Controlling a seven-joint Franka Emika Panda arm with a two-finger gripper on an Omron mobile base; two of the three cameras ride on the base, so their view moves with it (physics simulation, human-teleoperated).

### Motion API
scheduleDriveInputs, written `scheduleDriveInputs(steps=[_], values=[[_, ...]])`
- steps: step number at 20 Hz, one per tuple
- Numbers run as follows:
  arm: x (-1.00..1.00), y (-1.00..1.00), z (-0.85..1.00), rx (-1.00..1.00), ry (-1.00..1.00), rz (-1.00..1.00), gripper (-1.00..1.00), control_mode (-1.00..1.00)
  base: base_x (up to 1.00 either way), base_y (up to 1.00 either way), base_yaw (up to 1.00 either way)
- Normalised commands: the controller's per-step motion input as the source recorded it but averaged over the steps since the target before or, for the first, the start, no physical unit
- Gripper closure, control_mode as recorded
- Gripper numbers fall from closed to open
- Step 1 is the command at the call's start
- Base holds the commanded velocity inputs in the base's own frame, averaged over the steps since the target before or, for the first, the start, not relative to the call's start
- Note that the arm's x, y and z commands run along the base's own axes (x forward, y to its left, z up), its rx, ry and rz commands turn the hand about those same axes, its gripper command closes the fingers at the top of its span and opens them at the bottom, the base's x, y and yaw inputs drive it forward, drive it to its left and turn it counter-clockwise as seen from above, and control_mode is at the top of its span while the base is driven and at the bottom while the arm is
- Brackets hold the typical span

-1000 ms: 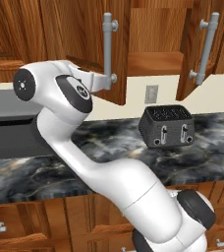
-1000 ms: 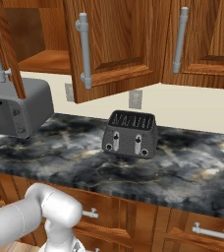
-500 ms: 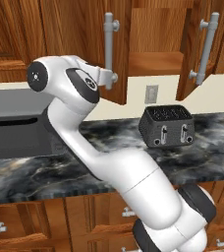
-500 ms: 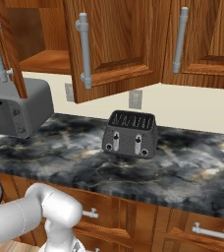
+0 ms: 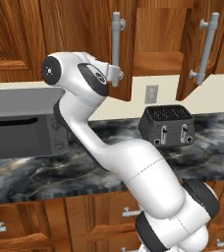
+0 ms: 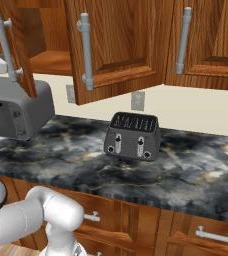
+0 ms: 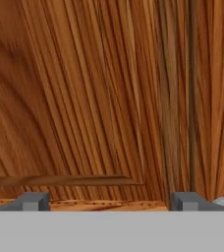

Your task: Close all open cabinet doors.

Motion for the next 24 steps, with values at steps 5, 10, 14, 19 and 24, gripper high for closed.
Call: scheduleDriveInputs(steps=[5, 10, 14, 19, 24], values=[[0.41, -0.25, -0.09, 0.0, 0.0, -0.04, -1.0, -1.0, 0.0, 0.0, 0.0], [0.6, -0.22, -0.11, 0.0, 0.0, -0.09, -1.0, -1.0, 0.0, 0.0, 0.0], [0.6, -0.27, -0.07, 0.0, 0.0, -0.05, -1.0, -1.0, 0.0, 0.0, 0.0], [0.5, -0.26, -0.01, 0.0, 0.0, -0.03, -1.0, -1.0, 0.0, 0.0, 0.0], [0.54, -0.33, -0.04, 0.0, 0.0, -0.02, -1.0, -1.0, 0.0, 0.0, 0.0]])
